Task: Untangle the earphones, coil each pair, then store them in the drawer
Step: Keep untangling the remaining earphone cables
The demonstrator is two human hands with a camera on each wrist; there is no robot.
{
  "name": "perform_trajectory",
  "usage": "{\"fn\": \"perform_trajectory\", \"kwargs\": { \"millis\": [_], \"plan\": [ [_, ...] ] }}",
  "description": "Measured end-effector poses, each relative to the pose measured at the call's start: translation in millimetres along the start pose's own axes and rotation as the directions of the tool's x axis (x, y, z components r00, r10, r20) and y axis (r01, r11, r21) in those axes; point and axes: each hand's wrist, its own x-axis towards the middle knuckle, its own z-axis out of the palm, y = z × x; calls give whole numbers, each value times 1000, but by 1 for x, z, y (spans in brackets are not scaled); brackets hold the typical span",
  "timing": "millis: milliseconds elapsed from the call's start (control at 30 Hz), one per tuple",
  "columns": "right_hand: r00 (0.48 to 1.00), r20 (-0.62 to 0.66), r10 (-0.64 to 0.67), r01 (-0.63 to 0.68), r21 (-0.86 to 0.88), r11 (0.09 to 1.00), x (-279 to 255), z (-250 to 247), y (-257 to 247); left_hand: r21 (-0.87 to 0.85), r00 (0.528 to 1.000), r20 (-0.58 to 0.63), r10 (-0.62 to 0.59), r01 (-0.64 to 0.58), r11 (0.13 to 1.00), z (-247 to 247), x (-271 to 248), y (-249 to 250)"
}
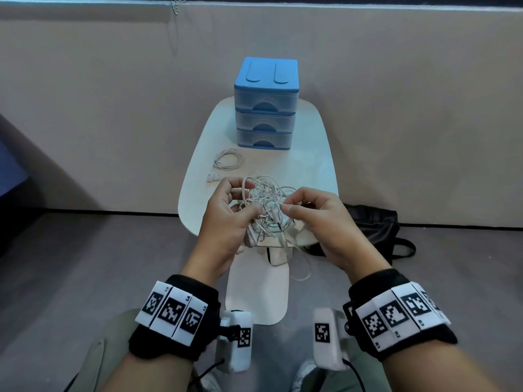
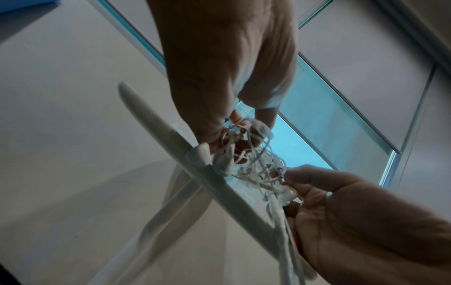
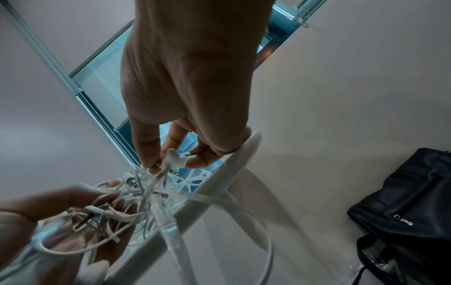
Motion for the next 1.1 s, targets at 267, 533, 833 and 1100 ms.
{"fn": "perform_trajectory", "kwargs": {
  "millis": [267,533,833,1100],
  "plan": [
    [1000,-10,-14,12,-158,987,5,7,6,157,998,-54,18,-10,987,3,5,-1],
    [996,-87,-21,1,-227,974,7,15,10,153,999,29,24,-28,988,5,2,-4],
    [996,-84,4,-22,-221,975,5,14,5,120,1000,20,-16,13,993,10,2,5],
    [974,-160,-159,98,-333,938,16,-4,-30,261,998,60,35,-49,964,8,6,11]
  ]
}}
